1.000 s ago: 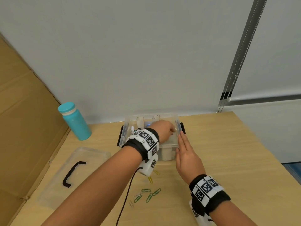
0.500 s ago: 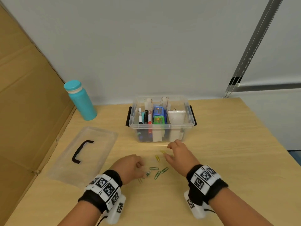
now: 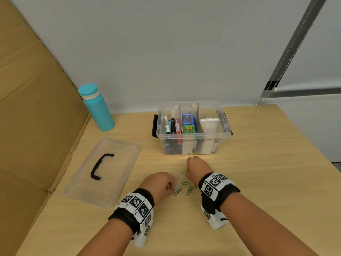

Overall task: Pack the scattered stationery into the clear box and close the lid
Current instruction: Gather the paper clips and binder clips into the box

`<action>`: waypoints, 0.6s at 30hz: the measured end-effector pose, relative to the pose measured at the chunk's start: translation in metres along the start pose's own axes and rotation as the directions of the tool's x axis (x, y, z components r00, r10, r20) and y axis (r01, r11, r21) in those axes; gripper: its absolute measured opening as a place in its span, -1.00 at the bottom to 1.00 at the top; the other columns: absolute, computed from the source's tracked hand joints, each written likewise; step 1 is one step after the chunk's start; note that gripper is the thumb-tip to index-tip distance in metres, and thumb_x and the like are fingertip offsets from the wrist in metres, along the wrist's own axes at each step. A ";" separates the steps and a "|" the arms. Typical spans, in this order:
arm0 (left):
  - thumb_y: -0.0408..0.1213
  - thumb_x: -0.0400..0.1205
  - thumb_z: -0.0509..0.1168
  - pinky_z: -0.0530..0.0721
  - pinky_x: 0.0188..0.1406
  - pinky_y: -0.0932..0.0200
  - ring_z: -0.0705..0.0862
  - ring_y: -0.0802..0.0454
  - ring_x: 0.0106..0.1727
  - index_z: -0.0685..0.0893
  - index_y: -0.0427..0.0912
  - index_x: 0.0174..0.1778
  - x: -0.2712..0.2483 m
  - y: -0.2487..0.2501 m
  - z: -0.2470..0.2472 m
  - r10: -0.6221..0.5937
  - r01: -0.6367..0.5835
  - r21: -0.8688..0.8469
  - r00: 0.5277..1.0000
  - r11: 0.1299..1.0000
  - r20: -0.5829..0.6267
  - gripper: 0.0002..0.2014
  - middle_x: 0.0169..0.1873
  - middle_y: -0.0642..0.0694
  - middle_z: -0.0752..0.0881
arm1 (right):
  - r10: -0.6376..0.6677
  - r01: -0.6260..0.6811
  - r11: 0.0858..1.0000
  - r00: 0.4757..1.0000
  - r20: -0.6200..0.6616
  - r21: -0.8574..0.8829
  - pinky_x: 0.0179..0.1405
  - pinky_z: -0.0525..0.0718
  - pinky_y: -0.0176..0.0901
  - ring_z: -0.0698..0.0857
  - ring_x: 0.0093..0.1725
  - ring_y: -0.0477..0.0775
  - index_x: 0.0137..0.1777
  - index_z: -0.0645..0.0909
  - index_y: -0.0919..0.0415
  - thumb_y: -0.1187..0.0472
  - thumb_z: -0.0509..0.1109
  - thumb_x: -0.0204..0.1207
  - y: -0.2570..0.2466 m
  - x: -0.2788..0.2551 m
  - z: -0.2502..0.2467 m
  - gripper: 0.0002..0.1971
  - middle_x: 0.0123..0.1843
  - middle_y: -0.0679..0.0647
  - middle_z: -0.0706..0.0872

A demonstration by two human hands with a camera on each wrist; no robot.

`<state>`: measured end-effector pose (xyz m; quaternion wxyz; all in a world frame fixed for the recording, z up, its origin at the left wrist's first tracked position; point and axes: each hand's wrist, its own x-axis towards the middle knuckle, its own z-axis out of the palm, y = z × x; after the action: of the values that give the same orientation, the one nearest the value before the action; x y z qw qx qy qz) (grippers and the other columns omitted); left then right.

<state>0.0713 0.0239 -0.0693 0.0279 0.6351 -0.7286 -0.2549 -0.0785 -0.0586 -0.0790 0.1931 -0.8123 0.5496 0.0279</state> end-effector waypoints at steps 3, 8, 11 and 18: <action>-0.21 0.59 0.28 0.61 -0.01 0.17 0.65 0.01 -0.01 0.69 -0.08 0.03 0.000 0.002 -0.001 0.036 -0.035 0.098 0.999 0.995 -0.004 -0.85 0.00 -0.02 0.67 | 0.018 -0.019 0.998 1.000 -0.008 -0.053 0.19 0.57 -0.03 0.57 0.24 0.24 0.28 0.49 0.32 0.32 0.26 0.56 -0.002 0.001 0.001 -0.70 0.25 0.24 0.55; -0.29 0.60 0.25 0.56 -0.04 0.30 0.59 0.11 -0.14 0.68 -0.11 0.04 0.001 -0.005 0.000 -0.020 0.016 -0.075 0.999 0.997 -0.049 -0.85 -0.12 0.02 0.63 | 0.073 -0.072 0.997 0.997 -0.027 0.007 0.10 0.59 -0.08 0.63 0.17 0.21 0.24 0.51 0.28 0.31 0.28 0.54 0.008 -0.002 -0.005 -0.73 0.18 0.20 0.62; -0.37 0.65 0.20 0.61 -0.15 0.38 0.62 0.20 -0.24 0.66 -0.08 -0.11 -0.001 -0.015 0.000 -0.109 0.085 -0.484 0.994 0.871 -0.022 -0.85 -0.21 0.05 0.63 | 0.145 -0.141 0.924 0.989 0.013 0.355 -0.03 0.58 -0.23 0.64 0.00 0.07 0.08 0.63 0.21 0.26 0.35 0.52 0.028 -0.009 -0.009 -0.84 -0.03 0.06 0.66; -0.60 0.65 -0.04 0.63 -0.41 0.23 0.62 0.05 -0.42 0.53 -0.27 -0.14 -0.008 -0.004 -0.006 -0.210 0.264 -0.938 0.953 0.226 0.218 -0.73 -0.34 -0.14 0.59 | 0.083 -0.287 -0.067 0.953 0.292 0.956 -0.47 0.45 -0.21 0.43 -0.40 0.04 -0.27 0.48 0.28 0.39 -0.02 0.53 0.055 -0.043 -0.011 -0.73 -0.35 0.13 0.46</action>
<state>0.0787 0.0292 -0.0638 0.3502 0.5847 -0.3209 -0.6576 -0.1468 -0.0423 -0.0739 0.7493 -0.3366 0.4902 -0.2913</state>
